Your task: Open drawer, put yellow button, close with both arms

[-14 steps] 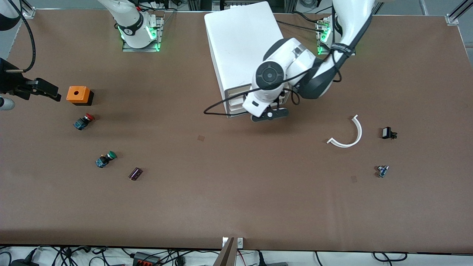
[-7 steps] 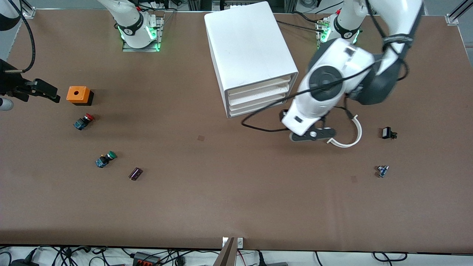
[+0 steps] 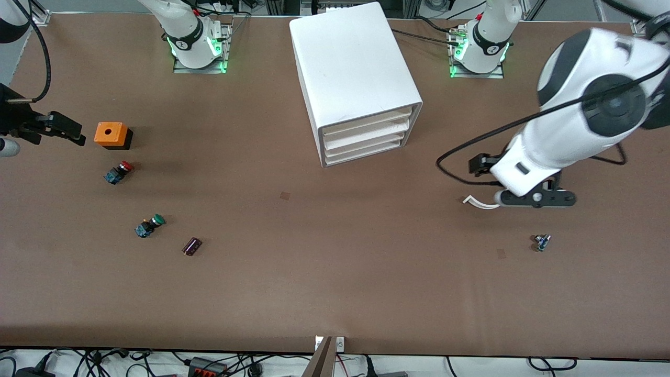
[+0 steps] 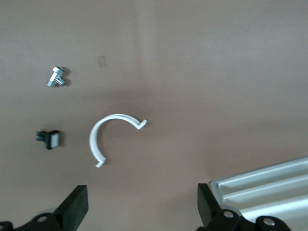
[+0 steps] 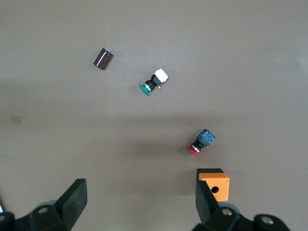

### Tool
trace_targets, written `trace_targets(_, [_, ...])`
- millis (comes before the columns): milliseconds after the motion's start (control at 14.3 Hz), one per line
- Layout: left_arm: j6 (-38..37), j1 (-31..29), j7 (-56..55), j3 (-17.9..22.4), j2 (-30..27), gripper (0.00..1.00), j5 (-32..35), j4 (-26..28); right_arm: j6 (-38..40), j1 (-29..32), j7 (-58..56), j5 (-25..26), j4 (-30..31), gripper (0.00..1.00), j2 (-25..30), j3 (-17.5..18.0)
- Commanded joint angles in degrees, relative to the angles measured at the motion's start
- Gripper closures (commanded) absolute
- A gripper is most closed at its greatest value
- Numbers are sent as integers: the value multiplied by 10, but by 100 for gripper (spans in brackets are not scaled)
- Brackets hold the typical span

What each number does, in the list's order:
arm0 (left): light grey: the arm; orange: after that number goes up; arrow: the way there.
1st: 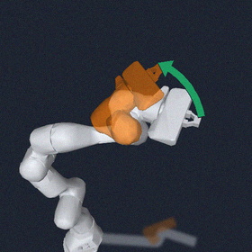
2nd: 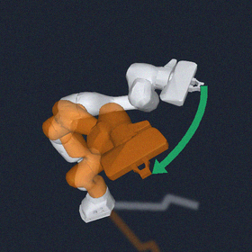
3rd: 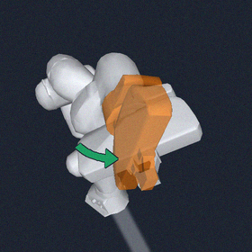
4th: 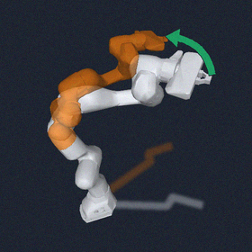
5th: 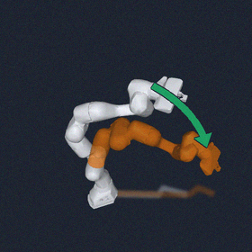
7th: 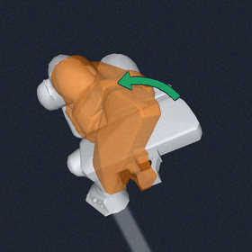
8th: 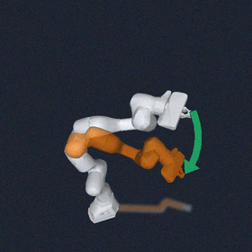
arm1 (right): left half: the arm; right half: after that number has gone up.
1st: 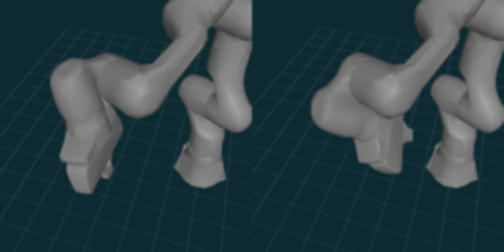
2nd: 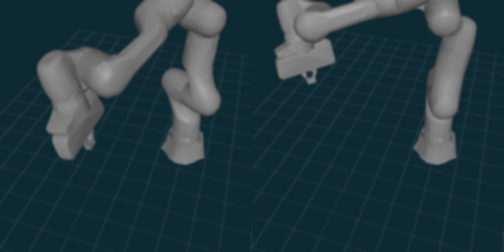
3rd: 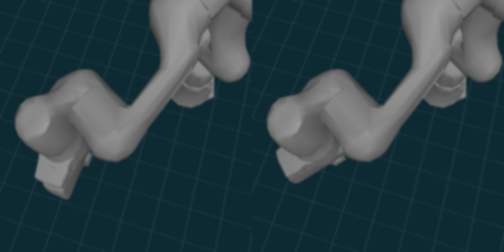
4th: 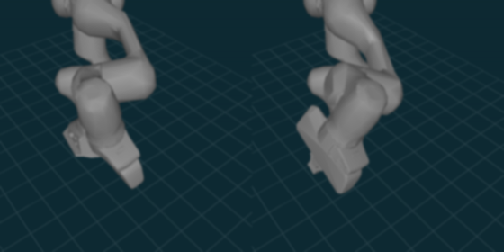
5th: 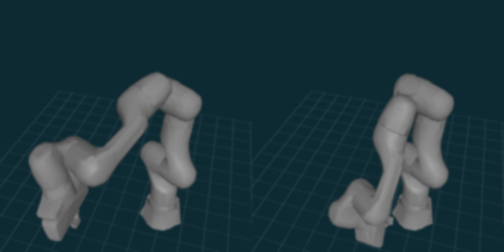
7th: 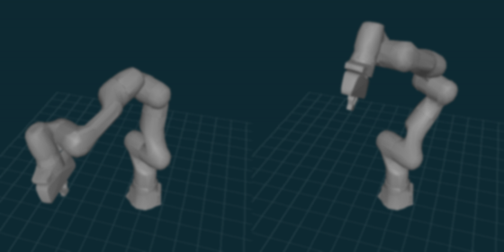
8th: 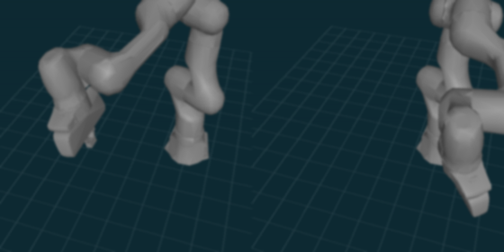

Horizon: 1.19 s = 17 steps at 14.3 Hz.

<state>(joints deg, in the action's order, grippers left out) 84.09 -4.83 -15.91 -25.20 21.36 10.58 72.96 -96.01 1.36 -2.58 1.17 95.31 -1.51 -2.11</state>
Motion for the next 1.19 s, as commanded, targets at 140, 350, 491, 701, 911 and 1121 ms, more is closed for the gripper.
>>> trace_targets(140, [-2, 32, 167, 144, -115, 0, -65, 81, 1, 6, -7, 6, 5, 0, 12, 6])
trace_targets(350, [69, 58, 240, 214, -204, 0, -94, 196, 5, 8, -8, 2, 6, 0, 12, 4])
trace_targets(491, [117, 59, 238, 217, -260, 0, -92, 262, 5, 8, -8, 3, 6, 0, 12, 4])
trace_targets(701, [128, 59, 240, 217, -265, 0, -92, 264, 2, 7, -8, 7, 5, 0, 12, 4])
trace_targets(911, [111, 58, 240, 219, -265, 0, -116, 260, 0, 6, -8, 7, 6, 0, 12, 5])
trace_targets(1121, [110, 57, 239, 215, -257, 0, -116, 244, -4, 6, -8, 7, 7, 0, 12, 6])
